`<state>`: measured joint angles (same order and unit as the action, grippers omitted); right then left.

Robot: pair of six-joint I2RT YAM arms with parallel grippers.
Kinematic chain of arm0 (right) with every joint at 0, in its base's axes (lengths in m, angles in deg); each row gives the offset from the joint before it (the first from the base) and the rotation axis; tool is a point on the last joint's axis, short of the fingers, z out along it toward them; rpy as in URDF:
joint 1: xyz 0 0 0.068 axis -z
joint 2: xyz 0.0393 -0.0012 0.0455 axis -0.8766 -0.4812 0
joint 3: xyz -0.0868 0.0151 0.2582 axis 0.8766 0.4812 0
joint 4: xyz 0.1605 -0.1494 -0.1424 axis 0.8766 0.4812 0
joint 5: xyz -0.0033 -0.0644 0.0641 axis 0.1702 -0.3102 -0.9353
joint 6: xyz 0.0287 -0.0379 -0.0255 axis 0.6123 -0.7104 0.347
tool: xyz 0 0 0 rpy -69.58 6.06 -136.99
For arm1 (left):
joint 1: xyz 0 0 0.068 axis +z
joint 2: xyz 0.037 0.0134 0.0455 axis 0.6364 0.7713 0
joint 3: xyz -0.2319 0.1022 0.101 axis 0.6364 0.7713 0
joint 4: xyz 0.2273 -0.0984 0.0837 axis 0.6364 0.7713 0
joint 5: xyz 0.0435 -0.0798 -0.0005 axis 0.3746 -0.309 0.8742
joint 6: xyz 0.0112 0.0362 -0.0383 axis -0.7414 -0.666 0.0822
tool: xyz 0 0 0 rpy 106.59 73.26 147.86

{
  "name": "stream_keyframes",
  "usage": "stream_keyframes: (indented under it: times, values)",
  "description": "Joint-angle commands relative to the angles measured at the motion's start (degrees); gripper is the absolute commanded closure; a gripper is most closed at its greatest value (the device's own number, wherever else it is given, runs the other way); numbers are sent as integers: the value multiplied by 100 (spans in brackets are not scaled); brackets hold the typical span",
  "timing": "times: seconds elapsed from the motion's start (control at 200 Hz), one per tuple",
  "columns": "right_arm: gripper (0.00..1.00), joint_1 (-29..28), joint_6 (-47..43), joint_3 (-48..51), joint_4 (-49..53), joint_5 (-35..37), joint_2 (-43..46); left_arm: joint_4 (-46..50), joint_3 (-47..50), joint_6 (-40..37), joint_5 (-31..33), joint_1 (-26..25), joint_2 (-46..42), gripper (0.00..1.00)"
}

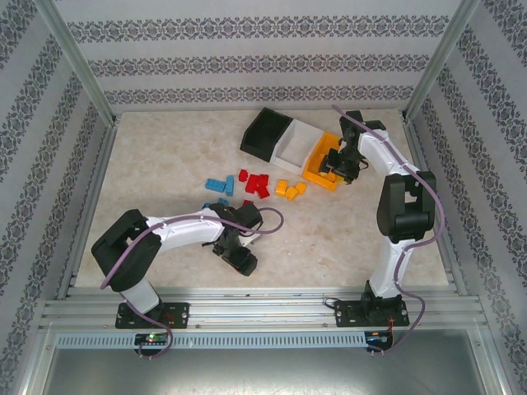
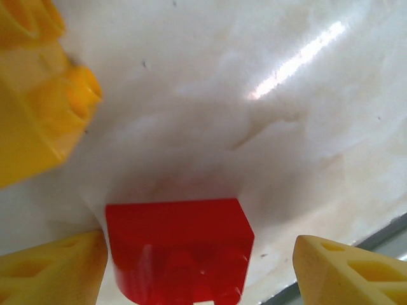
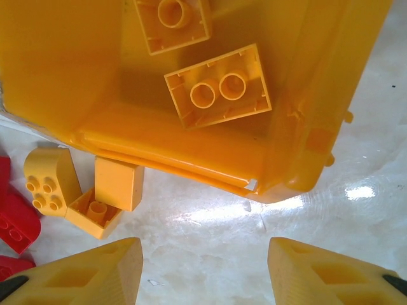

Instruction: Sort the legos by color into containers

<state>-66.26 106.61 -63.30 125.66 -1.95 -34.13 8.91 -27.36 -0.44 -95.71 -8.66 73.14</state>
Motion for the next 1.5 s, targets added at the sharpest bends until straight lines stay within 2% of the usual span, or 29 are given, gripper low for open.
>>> stream_keyframes:
  times: [0.0,0.145,0.49,0.654,0.914,1.014,1.114,1.204,1.494]
  values:
    - [45,1,78,94,-67,-109,233,577,-83,84,-401,-144,117,24]
    - [44,-4,68,129,-96,-120,258,600,-145,109,-222,-147,327,33]
    - [44,1,69,295,-144,-173,327,648,-635,196,61,-141,590,39]
    - [44,37,66,490,-181,-183,487,800,-1089,227,137,-74,505,39]
    - [44,151,208,1260,-358,-284,1125,960,-1466,226,-179,204,494,38]
    - [43,67,321,1694,-537,-573,1371,1177,-1347,92,-53,204,438,33]
    - [42,-122,366,2015,-593,-531,1572,1405,-1165,132,139,204,209,29]
    - [41,-301,408,2224,-661,-550,1626,1424,-977,204,41,196,12,26]
    - [39,-533,470,2386,-782,-540,1540,999,-753,253,10,96,210,25]
